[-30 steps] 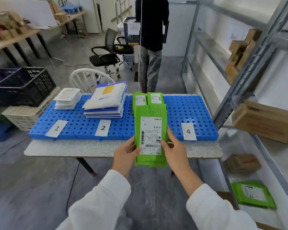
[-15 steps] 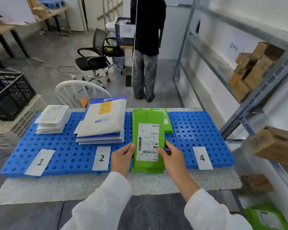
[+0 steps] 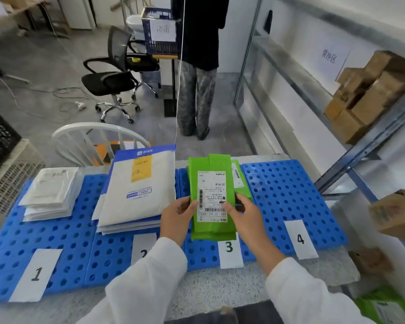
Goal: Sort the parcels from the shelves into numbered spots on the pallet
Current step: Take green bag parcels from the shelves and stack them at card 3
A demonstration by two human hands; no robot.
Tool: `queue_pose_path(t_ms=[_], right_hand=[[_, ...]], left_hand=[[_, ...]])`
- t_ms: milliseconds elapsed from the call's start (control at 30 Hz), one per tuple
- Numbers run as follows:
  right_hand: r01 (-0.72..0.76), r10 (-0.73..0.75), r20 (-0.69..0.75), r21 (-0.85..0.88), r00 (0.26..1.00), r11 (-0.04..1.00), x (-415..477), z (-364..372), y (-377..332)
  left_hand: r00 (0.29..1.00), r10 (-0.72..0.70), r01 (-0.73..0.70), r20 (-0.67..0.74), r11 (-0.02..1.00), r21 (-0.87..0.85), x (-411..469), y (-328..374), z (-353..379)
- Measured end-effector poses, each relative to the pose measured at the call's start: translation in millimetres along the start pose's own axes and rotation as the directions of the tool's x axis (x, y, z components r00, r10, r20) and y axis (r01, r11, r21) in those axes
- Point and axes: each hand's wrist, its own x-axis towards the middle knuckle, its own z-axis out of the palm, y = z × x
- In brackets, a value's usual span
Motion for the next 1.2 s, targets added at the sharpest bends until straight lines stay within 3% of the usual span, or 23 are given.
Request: queue_pose_path(t_ms=[333,633,833,1200], right_hand=[[0.020,-0.017,0.053,-0.055,0.998,0.998,97.4,2.2,-3.5],[0.020,0.018,0.231,-0.160,0.973,0.987,188.5,19.4,12.8],[-0.017,0.095,0.325,-0.233,0.941,0.972,216.5,40.7,30.9],[-0.033,0.169,0.366,-0.349,0.915,0.936,237.8,64.3,51.8]], left_hand=[[0.998,-0.033,0.039,-0.046,0.988,0.148,88.4,-7.7,33.1],[0.979,-0.131,0.175,-0.157,0.935,0.307,149.9,-18.6,60.7],[0.959,-0.187,0.265,-0.214,0.861,0.434,177.8,-44.9,63.4],[0.948,-0.217,0.306,-0.234,0.826,0.473,192.3,-64.5,78.4]])
